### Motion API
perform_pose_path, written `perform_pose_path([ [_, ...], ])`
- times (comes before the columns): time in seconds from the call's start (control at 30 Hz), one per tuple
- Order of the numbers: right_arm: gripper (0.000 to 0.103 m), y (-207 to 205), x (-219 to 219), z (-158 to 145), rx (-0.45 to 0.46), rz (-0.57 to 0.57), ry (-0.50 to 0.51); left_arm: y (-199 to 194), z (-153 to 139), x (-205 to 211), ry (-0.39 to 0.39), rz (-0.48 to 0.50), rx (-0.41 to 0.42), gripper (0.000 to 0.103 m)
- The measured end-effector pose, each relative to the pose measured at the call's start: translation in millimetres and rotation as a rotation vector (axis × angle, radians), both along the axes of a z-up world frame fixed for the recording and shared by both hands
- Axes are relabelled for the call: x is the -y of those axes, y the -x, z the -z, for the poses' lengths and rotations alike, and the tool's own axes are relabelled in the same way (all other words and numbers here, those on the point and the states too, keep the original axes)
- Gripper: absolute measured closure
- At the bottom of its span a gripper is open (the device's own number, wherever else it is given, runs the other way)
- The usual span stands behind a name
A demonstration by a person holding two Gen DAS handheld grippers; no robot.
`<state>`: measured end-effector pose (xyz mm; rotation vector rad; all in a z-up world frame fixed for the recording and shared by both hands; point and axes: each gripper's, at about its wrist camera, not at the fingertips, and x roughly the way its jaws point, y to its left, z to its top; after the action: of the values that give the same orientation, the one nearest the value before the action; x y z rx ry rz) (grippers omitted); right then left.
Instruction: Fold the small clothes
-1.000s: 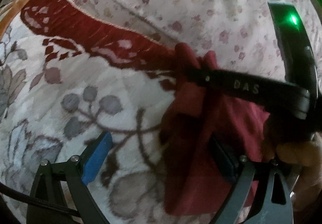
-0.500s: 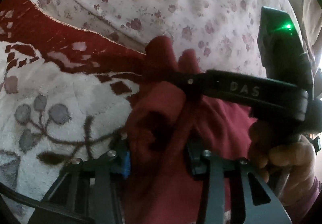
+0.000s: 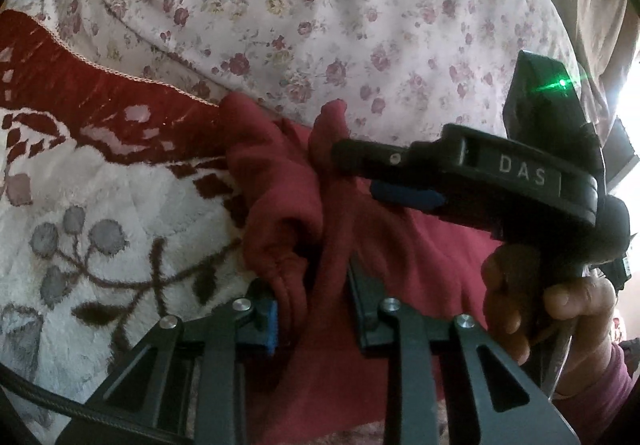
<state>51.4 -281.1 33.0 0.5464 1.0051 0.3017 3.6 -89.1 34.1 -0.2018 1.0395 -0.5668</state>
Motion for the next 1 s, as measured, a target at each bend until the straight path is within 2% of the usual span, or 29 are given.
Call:
perform_pose_path([
  [0.13, 0.024, -8, -14, -7, -0.013, -0.023, 0.067, 2, -2, 0, 0.006, -0.001, 0.004, 0.077],
  [0.23, 0.018, -22, -31, -13, -0.027, -0.076, 0.11, 2, -2, -3, 0.027, -0.004, -0.008, 0.077],
  [0.33, 0.016, -43, -50, -15, -0.063, -0.128, 0.188, 2, -2, -6, 0.045, -0.009, -0.022, 0.077],
  [0.47, 0.015, -73, -78, 0, -0.163, -0.229, 0.232, 4, -3, -8, 0.05, -0.004, -0.021, 0.077],
  [0.53, 0.015, -82, -90, 13, -0.224, -0.266, 0.301, 4, -3, -9, 0.052, -0.002, -0.024, 0.077],
  [0.6, 0.015, -83, -92, 19, -0.234, -0.271, 0.359, 3, -3, -10, 0.055, -0.006, -0.03, 0.077],
  [0.63, 0.017, -82, -91, 21, -0.226, -0.266, 0.365, 1, -3, -10, 0.055, -0.009, -0.032, 0.077],
  [0.73, 0.036, -75, -81, 19, -0.178, -0.265, 0.371, 1, -2, -9, 0.011, -0.018, -0.023, 0.076],
  [0.77, 0.044, -72, -76, 18, -0.167, -0.262, 0.366, 2, -3, -8, -0.004, -0.023, -0.019, 0.074],
  [0.8, 0.047, -69, -70, 16, -0.154, -0.253, 0.351, 3, -2, -7, -0.023, -0.029, -0.013, 0.071],
  [0.87, 0.056, -65, -61, 12, -0.133, -0.236, 0.324, 3, -1, -6, -0.054, -0.04, -0.009, 0.048],
  [0.93, 0.06, -60, -52, 9, -0.11, -0.217, 0.297, 4, 2, -6, -0.103, -0.069, -0.026, 0.032],
  [1.0, 0.062, -56, -48, 9, -0.098, -0.202, 0.275, 6, 9, -7, -0.138, -0.087, -0.054, 0.032],
])
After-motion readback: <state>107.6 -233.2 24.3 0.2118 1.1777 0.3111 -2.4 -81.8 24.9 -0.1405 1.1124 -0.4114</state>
